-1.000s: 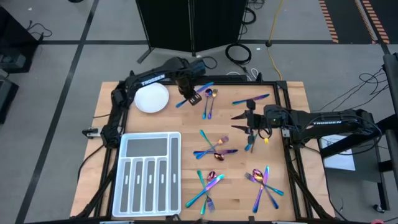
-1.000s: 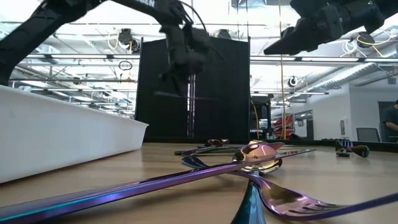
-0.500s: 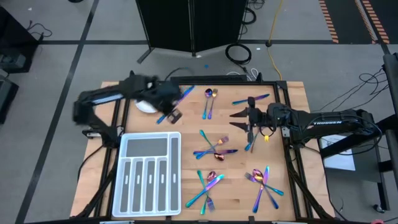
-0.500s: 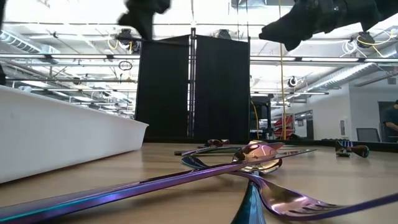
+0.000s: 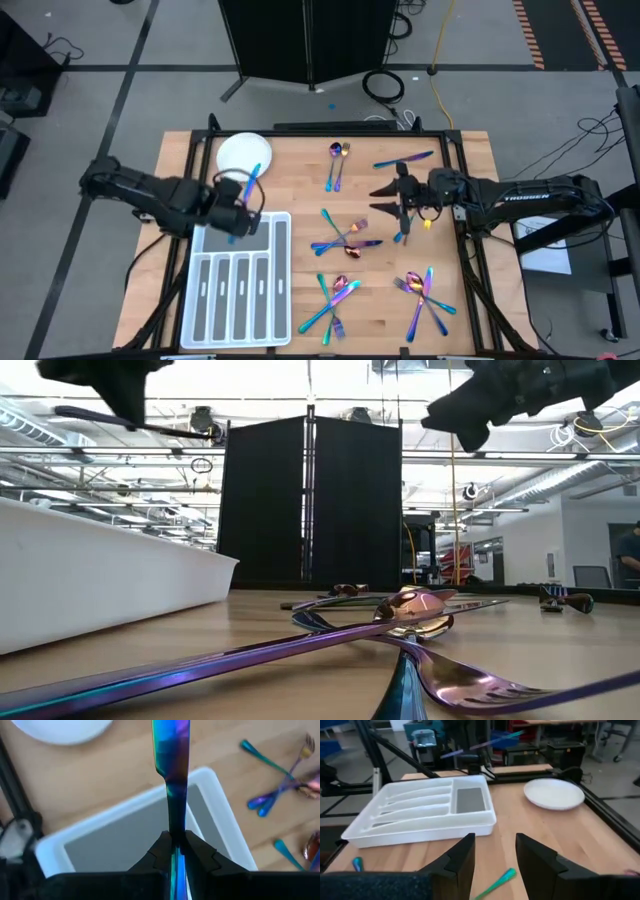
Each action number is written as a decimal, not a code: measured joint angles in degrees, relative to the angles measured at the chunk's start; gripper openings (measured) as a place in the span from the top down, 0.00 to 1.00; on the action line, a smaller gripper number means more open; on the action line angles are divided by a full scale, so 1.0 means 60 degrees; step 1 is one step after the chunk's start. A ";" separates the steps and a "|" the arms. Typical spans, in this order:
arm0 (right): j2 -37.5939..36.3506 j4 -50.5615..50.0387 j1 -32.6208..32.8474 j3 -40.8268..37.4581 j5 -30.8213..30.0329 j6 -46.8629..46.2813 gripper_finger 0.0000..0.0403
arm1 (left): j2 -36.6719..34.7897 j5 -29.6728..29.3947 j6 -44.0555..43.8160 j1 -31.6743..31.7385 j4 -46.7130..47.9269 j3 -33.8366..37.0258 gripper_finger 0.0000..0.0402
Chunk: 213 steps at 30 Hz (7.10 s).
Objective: Sort silverware
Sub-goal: Put the iridescent blue knife in the middle left slot of the silverware tray, then put the iridescent blue knife in the silverware tray
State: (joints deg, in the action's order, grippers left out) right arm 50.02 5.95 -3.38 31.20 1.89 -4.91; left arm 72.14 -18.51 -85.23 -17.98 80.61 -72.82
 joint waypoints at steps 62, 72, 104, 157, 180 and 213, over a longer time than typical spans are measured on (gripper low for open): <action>0.0000 0.1530 0.0081 0.0004 -0.0011 0.1196 0.68 | 0.4510 0.2533 -0.7869 -0.5944 -0.2412 0.0190 0.93; 0.0004 0.1533 0.0081 0.0004 -0.0011 0.1223 0.68 | 0.5031 0.4137 -0.8265 -0.5828 -0.2249 0.0190 0.93; 0.0004 0.1485 0.0083 0.0004 -0.0011 0.1254 0.68 | 0.5271 0.5571 -0.8211 -0.5366 -0.3318 0.1075 0.72; -0.3007 -0.3602 0.2797 0.0004 -0.1351 -0.2596 0.68 | 0.3331 0.1608 1.0801 0.1061 -1.3494 0.0744 0.61; -0.3643 -0.5064 0.2824 0.0000 -0.2339 -0.2316 0.68 | 0.8247 0.3659 1.3183 0.2485 -1.0318 -0.3813 0.61; -0.3621 -0.5966 0.2824 0.0000 -0.2339 -0.3074 0.68 | 0.9260 0.3230 1.4025 0.2170 -0.6377 -0.4764 0.61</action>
State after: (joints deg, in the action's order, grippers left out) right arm 28.29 -29.85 13.56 31.20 -12.14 -23.35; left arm 127.70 0.87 -1.08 -4.96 42.35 -101.41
